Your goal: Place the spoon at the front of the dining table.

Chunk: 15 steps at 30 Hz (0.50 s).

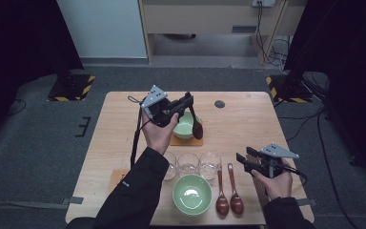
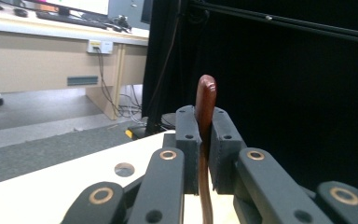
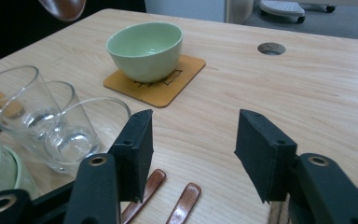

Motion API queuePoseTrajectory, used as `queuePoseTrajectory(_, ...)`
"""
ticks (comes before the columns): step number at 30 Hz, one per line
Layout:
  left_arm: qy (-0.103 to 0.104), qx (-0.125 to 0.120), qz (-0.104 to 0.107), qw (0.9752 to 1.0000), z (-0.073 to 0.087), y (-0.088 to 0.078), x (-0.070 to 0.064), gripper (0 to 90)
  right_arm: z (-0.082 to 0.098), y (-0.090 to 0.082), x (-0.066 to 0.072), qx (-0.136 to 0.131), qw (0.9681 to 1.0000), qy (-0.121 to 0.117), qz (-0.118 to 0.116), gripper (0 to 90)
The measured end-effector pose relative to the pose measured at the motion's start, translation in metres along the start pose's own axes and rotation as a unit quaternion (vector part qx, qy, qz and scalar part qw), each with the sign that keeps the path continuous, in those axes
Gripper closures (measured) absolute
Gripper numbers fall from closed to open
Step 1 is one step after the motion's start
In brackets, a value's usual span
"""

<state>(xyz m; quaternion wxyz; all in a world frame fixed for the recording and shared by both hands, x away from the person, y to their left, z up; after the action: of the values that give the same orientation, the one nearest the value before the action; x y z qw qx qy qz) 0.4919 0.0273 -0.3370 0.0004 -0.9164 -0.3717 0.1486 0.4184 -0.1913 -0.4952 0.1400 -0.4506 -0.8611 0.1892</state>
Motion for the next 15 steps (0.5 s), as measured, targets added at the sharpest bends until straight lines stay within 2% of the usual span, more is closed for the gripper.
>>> queuePoseTrajectory(15, -0.005, -0.008, -0.033, 0.9994, 0.004, 0.007, 0.041, 83.6, 0.019, 0.011, -0.006, 0.032, 0.9994, -0.013, 0.006, 32.3)
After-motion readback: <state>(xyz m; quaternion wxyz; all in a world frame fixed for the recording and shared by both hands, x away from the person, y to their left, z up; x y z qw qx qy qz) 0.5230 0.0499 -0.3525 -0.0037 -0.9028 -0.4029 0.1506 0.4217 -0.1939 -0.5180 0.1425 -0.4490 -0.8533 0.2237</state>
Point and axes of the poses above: each handheld gripper's, and its own axes: y roughly forward along the jaws, z roughly out of its underside, x roughly to its left, the point moved 10 cm from there along y, roughly forward along the jaws, and after that the axes turned 3 degrees about -y, right-handed, at the moved point
